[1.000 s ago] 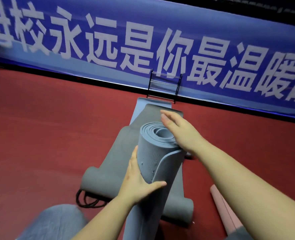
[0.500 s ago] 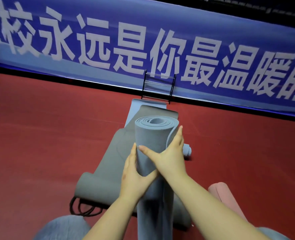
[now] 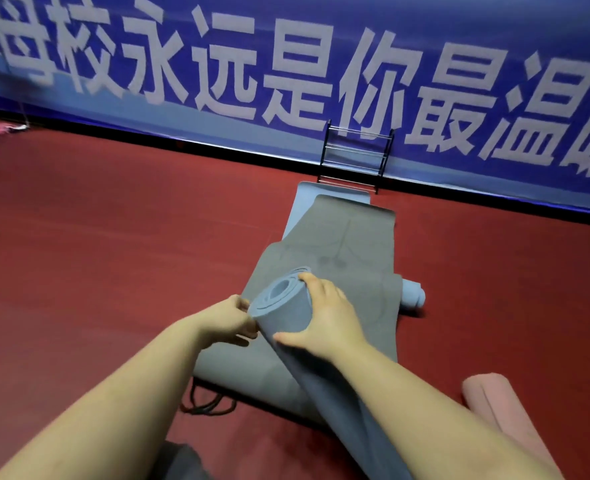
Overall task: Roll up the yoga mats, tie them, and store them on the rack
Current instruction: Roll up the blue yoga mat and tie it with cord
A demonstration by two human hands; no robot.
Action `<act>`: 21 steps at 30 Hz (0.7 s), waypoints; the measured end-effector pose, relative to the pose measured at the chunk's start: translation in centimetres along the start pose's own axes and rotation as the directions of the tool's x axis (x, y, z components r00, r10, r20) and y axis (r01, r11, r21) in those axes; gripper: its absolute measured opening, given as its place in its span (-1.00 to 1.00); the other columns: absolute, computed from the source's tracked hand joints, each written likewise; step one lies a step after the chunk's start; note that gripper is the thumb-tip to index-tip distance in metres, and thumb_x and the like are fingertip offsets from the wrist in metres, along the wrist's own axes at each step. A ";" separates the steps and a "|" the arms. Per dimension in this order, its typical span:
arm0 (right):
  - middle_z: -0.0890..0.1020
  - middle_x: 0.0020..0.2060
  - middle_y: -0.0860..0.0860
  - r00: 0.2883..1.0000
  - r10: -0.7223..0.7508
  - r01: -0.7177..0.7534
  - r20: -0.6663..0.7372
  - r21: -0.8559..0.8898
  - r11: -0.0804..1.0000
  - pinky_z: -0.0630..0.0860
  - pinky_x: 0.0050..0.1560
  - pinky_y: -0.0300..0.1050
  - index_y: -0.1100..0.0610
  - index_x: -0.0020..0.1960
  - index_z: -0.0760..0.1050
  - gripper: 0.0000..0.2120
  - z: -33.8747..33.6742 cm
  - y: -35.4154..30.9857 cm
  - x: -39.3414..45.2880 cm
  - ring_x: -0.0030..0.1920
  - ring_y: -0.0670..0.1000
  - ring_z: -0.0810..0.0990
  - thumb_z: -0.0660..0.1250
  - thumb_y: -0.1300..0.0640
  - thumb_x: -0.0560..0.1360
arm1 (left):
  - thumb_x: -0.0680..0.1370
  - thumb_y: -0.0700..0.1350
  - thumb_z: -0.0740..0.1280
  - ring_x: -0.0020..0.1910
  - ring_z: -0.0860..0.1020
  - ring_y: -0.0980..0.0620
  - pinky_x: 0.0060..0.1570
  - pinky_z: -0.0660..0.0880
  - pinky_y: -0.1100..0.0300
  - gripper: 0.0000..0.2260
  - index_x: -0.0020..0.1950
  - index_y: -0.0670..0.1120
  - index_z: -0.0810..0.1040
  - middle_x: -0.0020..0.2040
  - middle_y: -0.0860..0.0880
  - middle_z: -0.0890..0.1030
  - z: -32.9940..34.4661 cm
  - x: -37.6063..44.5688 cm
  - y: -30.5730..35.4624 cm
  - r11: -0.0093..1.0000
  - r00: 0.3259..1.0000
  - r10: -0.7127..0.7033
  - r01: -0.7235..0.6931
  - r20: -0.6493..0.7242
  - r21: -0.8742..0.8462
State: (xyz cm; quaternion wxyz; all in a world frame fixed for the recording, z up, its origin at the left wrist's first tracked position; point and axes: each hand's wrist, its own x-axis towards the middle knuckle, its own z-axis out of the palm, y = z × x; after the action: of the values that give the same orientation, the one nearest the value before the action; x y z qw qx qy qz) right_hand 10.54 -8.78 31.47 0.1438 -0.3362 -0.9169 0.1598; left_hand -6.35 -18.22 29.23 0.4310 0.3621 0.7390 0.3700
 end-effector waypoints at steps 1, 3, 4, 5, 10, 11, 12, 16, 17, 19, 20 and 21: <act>0.35 0.28 -0.02 0.999 -0.017 0.016 0.033 0.005 1.000 0.34 0.28 -0.06 -0.10 0.46 0.07 -0.02 1.5 -0.4 1.0 0.31 0.05 0.31 0.48 -0.29 0.20 | 0.35 -0.27 0.30 -0.20 0.47 0.00 -0.22 0.50 0.20 -0.88 -0.15 -0.12 0.45 -0.23 -0.09 0.46 -1.1 0.8 -1.0 0.996 0.999 -0.042 0.041 0.012 0.078; 0.37 0.26 0.00 0.993 -0.049 0.049 0.111 0.004 0.999 0.35 0.28 -0.05 -0.09 0.46 0.08 -0.02 4.4 -1.4 3.1 0.30 0.07 0.32 0.50 -0.27 0.19 | 0.46 -0.27 0.31 -0.21 0.49 0.01 -0.25 0.49 0.23 -0.91 -0.10 -0.11 0.50 -0.21 -0.06 0.50 -3.2 2.5 -3.4 0.966 0.990 -0.139 0.130 0.023 0.222; 0.37 0.25 0.02 0.987 -0.066 0.067 0.148 -0.003 0.998 0.34 0.29 -0.05 -0.08 0.47 0.07 -0.01 5.9 -1.8 4.2 0.30 0.08 0.32 0.50 -0.26 0.20 | 0.49 -0.26 0.31 -0.21 0.49 0.02 -0.27 0.48 0.25 -0.91 -0.07 -0.08 0.51 -0.18 -0.06 0.51 -4.1 3.4 -4.8 0.945 0.985 -0.172 0.161 0.017 0.285; 0.37 0.26 0.03 0.980 -0.077 0.080 0.185 -0.010 0.997 0.33 0.29 -0.05 -0.07 0.47 0.07 0.00 7.5 -2.1 5.2 0.30 0.09 0.32 0.51 -0.25 0.20 | 0.51 -0.24 0.31 -0.20 0.48 0.02 -0.29 0.47 0.26 -0.90 -0.05 -0.05 0.51 -0.13 -0.06 0.51 -4.9 4.2 -6.3 0.925 0.981 -0.191 0.176 0.013 0.338; 0.36 0.30 0.06 0.943 -0.073 0.088 0.324 -0.030 0.996 0.31 0.28 -0.06 -0.06 0.48 0.07 -0.01 15.0 -2.8 10.0 0.31 0.12 0.31 0.52 -0.22 0.21 | 0.51 -0.17 0.35 -0.14 0.51 0.05 -0.29 0.42 0.32 -0.79 0.12 0.02 0.53 0.04 -0.12 0.64 -6.9 8.7 -14.5 0.912 0.984 -0.175 0.177 -0.040 0.370; 0.37 0.28 0.06 0.937 -0.066 0.082 0.343 -0.033 0.996 0.32 0.27 -0.06 -0.06 0.48 0.07 -0.01 16.2 -2.7 10.9 0.31 0.12 0.32 0.52 -0.22 0.21 | 0.51 -0.17 0.35 -0.13 0.52 0.05 -0.28 0.41 0.32 -0.79 0.11 0.03 0.53 0.04 -0.10 0.65 -7.0 9.5 -16.1 0.919 0.984 -0.166 0.176 -0.060 0.352; 0.38 0.26 0.07 0.930 -0.057 0.077 0.363 -0.040 0.996 0.33 0.25 -0.06 -0.06 0.48 0.07 -0.01 17.4 -2.5 11.8 0.30 0.12 0.33 0.52 -0.22 0.21 | 0.51 -0.18 0.36 -0.10 0.54 0.04 -0.26 0.42 0.30 -0.79 0.13 0.02 0.53 0.05 -0.10 0.65 -7.0 10.3 -17.8 0.926 0.983 -0.165 0.183 -0.084 0.329; 0.41 0.25 0.10 0.908 -0.023 0.067 0.418 -0.091 0.994 0.35 0.25 -0.06 -0.05 0.48 0.06 0.02 21.4 -1.8 14.6 0.29 0.14 0.36 0.51 -0.25 0.20 | 0.53 -0.19 0.33 0.13 0.56 -0.02 0.04 0.40 0.26 -0.74 0.22 -0.09 0.56 0.15 -0.05 0.62 -5.5 13.6 -24.7 0.914 0.965 -0.215 0.253 -0.149 0.318; 0.41 0.25 0.11 0.904 -0.017 0.066 0.428 -0.099 0.993 0.34 0.25 -0.05 -0.05 0.49 0.05 0.02 22.3 -1.6 15.2 0.29 0.15 0.36 0.51 -0.26 0.20 | 0.54 -0.17 0.30 0.14 0.55 -0.03 0.05 0.39 0.25 -0.76 0.20 -0.06 0.57 0.15 -0.04 0.61 -4.9 14.2 -26.3 0.895 0.963 -0.225 0.264 -0.148 0.359; 0.41 0.26 0.11 0.896 -0.014 0.073 0.444 -0.114 0.991 0.33 0.26 -0.06 -0.05 0.49 0.04 0.03 23.9 -1.2 16.0 0.29 0.14 0.36 0.51 -0.27 0.20 | 0.55 -0.17 0.25 0.19 0.52 -0.05 0.09 0.37 0.22 -0.74 0.22 -0.03 0.56 0.19 -0.05 0.59 -3.5 15.1 -29.1 0.853 0.960 -0.241 0.280 -0.144 0.441; 0.41 0.26 0.10 0.892 -0.015 0.079 0.452 -0.122 0.989 0.33 0.26 -0.06 -0.05 0.49 0.04 0.03 24.7 -1.0 16.3 0.29 0.14 0.36 0.51 -0.27 0.21 | 0.54 -0.17 0.24 0.21 0.50 -0.06 0.14 0.37 0.20 -0.71 0.24 -0.02 0.55 0.22 -0.06 0.57 -2.7 15.6 -30.4 0.838 0.959 -0.250 0.284 -0.135 0.466; 0.41 0.26 0.10 0.887 -0.016 0.086 0.461 -0.130 0.988 0.32 0.26 -0.06 -0.05 0.50 0.03 0.03 25.4 -0.9 16.5 0.29 0.14 0.36 0.50 -0.27 0.21 | 0.53 -0.18 0.24 0.24 0.48 -0.07 0.18 0.38 0.17 -0.68 0.27 0.00 0.53 0.24 -0.06 0.54 -2.0 16.0 -31.7 0.824 0.959 -0.254 0.283 -0.125 0.490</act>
State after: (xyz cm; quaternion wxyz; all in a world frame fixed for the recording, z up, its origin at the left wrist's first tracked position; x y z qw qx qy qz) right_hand -11.52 -3.49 11.33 -0.0975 -0.2744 -0.9427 0.1631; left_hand -20.86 -19.73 -3.24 0.3490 0.3440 0.8647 0.1098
